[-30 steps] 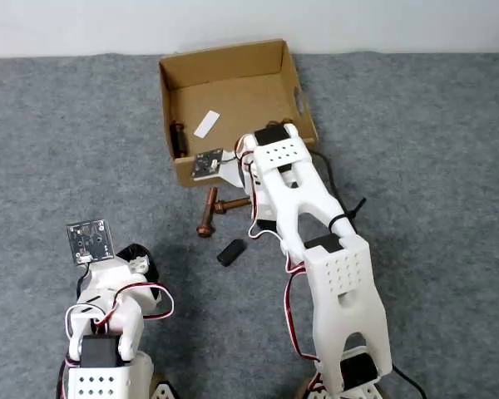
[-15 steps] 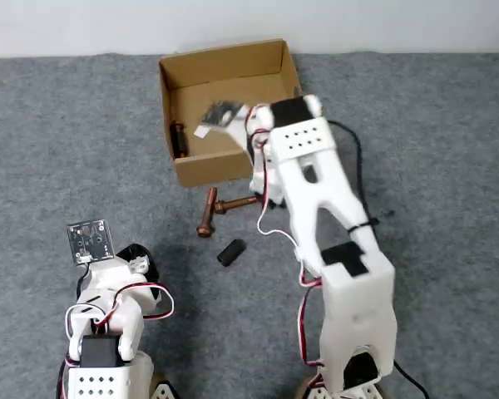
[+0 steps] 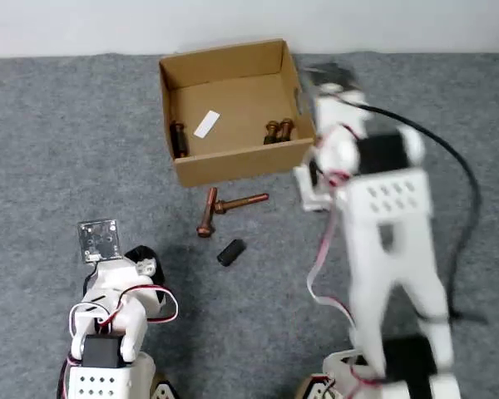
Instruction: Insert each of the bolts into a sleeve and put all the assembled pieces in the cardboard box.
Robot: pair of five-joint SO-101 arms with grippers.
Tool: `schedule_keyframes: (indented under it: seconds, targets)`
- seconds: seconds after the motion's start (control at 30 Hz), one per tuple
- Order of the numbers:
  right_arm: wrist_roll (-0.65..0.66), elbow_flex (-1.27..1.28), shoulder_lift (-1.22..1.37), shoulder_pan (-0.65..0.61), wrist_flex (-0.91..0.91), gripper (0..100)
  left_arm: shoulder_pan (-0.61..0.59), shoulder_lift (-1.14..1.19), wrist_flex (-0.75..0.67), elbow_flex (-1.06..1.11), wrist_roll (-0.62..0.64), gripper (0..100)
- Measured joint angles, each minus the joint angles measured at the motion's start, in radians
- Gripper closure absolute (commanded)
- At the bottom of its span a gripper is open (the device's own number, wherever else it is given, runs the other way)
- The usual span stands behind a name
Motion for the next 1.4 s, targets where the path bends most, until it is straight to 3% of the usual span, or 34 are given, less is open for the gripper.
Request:
schedule_keyframes:
  seconds: [0.23,0.4,0.77,1.03,1.17,1.4]
  targets:
    - [-0.129,0.255,-0.328,0.173,0.000,98.9,0.000,0.026,0.124,-0.226,-0.014,99]
    - [-0.135,0.351,-0.457,0.319,0.000,98.9,0.003,0.275,0.163,-0.442,-0.009,99]
    - [-0.135,0.417,-0.597,0.451,0.002,98.9,0.124,1.103,0.310,-0.996,0.255,99]
    - [-0.135,0.479,-0.681,0.511,0.002,98.9,0.255,1.395,0.342,-1.335,0.640,99]
    - [-0.138,0.479,-0.695,0.529,0.002,98.9,0.308,1.519,0.342,-1.439,0.727,98]
    - [-0.138,0.479,-0.701,0.559,0.002,98.9,0.348,1.765,0.342,-1.590,0.806,86]
